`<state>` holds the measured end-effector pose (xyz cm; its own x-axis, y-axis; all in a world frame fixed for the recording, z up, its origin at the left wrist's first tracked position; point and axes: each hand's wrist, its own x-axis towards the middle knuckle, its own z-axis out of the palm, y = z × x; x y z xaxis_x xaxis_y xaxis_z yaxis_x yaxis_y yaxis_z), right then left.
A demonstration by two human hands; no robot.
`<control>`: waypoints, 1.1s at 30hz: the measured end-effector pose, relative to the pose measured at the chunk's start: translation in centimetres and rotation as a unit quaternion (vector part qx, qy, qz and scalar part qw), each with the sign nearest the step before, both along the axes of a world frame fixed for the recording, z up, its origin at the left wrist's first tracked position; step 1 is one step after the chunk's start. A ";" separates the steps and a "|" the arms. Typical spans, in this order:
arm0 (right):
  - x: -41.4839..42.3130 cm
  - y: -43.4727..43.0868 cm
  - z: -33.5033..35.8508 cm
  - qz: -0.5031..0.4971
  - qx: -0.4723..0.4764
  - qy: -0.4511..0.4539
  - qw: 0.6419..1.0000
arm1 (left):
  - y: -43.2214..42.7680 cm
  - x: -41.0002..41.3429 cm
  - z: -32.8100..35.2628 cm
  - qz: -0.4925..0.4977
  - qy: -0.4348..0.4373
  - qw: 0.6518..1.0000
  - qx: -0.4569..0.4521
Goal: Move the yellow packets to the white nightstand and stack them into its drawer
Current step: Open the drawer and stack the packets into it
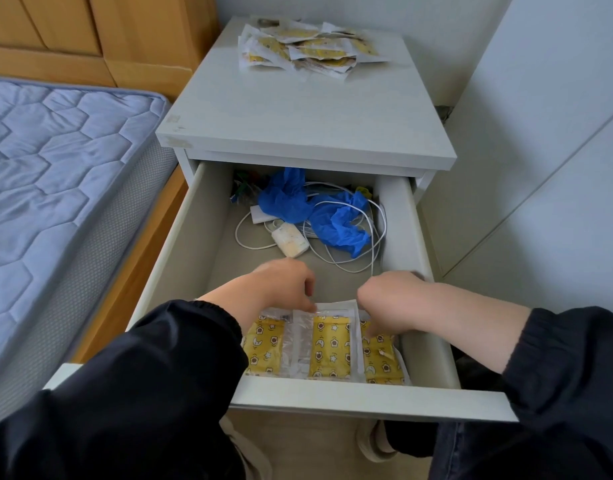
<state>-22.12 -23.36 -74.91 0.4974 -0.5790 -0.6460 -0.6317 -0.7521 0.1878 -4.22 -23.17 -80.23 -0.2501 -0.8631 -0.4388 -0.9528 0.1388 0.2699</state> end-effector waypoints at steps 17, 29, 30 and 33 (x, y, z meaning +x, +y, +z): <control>-0.8 -3.3 2.2 -0.094 -0.144 -0.333 0.927 | -0.1 -0.9 5.7 0.039 0.047 0.960 -0.274; 0.0 -8.6 9.7 -0.079 -0.251 -0.505 0.822 | -5.1 0.2 14.4 0.146 0.151 0.887 -0.412; 0.1 -9.4 10.1 -0.081 -0.254 -0.506 0.820 | -5.9 0.4 14.8 0.163 0.153 0.884 -0.410; 0.6 -11.9 10.8 -0.096 -0.255 -0.511 0.815 | -8.0 1.2 15.2 0.203 0.169 0.886 -0.380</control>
